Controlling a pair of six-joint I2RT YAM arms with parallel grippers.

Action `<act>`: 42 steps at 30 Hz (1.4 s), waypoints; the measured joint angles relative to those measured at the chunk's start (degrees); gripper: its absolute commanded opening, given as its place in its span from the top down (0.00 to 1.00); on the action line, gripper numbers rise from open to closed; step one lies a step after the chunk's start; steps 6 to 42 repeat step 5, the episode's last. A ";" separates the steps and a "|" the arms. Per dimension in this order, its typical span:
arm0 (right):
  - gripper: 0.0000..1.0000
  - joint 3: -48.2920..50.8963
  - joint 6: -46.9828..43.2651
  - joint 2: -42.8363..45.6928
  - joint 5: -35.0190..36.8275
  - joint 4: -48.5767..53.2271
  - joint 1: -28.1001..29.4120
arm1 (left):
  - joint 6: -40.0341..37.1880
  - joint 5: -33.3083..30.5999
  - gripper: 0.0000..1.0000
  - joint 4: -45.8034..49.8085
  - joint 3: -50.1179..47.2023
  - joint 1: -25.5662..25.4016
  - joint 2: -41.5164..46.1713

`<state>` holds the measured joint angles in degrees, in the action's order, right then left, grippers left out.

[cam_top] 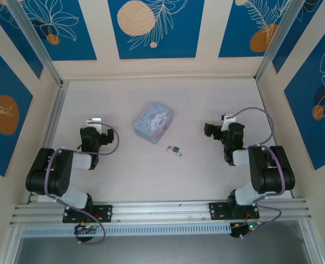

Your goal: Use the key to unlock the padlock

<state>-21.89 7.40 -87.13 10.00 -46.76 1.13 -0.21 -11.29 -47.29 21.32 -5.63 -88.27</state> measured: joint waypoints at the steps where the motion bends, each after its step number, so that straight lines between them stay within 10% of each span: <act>1: 0.00 -0.15 0.00 -0.02 -0.02 0.15 -0.13 | 0.00 0.00 0.00 0.00 0.02 0.00 0.00; 42: 0.01 -0.46 0.00 -0.09 -0.22 0.11 -0.44 | 0.00 0.31 0.00 -0.07 0.07 0.00 0.00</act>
